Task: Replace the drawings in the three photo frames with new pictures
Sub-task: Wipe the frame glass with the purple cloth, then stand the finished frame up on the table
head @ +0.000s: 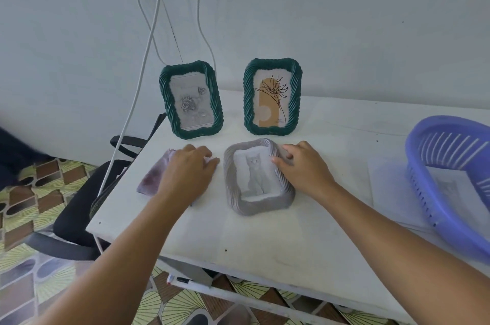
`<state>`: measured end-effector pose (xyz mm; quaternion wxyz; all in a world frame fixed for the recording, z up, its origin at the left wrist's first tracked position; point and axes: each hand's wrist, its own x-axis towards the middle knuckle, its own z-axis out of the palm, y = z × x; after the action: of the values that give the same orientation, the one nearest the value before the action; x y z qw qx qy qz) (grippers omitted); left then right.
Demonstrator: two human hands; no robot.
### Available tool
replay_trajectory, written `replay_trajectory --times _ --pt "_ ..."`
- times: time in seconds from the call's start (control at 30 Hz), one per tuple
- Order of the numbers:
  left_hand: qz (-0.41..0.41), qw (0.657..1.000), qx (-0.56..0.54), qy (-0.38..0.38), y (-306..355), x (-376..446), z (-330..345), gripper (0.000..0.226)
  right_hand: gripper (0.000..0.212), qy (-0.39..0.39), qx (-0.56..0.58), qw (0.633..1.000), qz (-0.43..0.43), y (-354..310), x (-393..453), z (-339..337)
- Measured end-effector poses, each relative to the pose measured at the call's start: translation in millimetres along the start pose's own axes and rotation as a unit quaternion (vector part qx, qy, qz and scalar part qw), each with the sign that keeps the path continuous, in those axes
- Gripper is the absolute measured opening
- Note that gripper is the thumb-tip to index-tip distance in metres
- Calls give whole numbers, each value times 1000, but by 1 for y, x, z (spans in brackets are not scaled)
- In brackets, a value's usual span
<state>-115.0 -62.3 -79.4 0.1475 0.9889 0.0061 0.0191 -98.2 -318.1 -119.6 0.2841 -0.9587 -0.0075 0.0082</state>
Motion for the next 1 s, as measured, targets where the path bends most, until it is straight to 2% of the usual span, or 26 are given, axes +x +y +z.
replay_trajectory --times 0.03,0.1,0.13,0.23,0.3,0.4,0.57,0.7,0.83,0.93,1.0 --pt "-5 1000 9 -14 5 3 6 33 18 -6 -1 1000 2 -1 -1 -1" --pt "-21 998 19 -47 10 10 18 36 21 -17 1 1000 5 -1 -3 -1" --pt "-26 997 13 -66 9 13 25 39 24 -23 0 1000 1 -1 -3 -1" --pt "-28 996 3 -90 6 15 40 43 55 -41 -10 999 1 -2 -5 -3" --pt "-20 996 18 -86 9 12 41 49 61 -47 -14 999 7 -5 -7 -2" --pt "-17 997 -6 -80 17 5 39 44 61 -51 1 999 11 -9 -9 -1" --pt "-50 993 -64 -89 15 8 45 52 62 -31 129 991 30 -9 -9 -2" --pt "-61 985 -127 -100 22 9 45 51 61 -10 284 957 61 -14 -11 -12" --pt "-56 948 -300 -95 32 8 38 42 57 24 356 932 56 -14 -13 -16" --pt "-75 896 -430 -81 45 10 31 52 54 30 389 920 43 -12 -15 -21" --pt "-82 878 -467 -71 48 14 29 63 52 45 417 907 41 -9 -15 -23"
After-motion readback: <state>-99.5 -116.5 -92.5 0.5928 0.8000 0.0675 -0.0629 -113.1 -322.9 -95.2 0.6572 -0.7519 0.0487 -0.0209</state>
